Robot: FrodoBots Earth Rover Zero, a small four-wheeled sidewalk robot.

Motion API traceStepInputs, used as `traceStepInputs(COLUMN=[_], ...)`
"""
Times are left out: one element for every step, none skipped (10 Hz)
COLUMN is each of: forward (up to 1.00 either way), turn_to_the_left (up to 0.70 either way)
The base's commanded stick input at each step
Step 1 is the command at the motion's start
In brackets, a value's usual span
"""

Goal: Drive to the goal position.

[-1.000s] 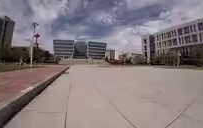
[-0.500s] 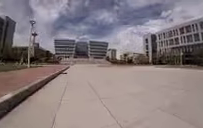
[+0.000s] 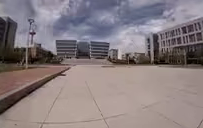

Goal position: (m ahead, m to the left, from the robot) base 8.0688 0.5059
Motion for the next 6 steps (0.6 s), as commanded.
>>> traceStepInputs(forward=[1.00, 1.00, 1.00, 1.00, 1.00, 1.00], turn_to_the_left=[0.00, 0.00, 0.00, 0.00, 0.00, 0.00])
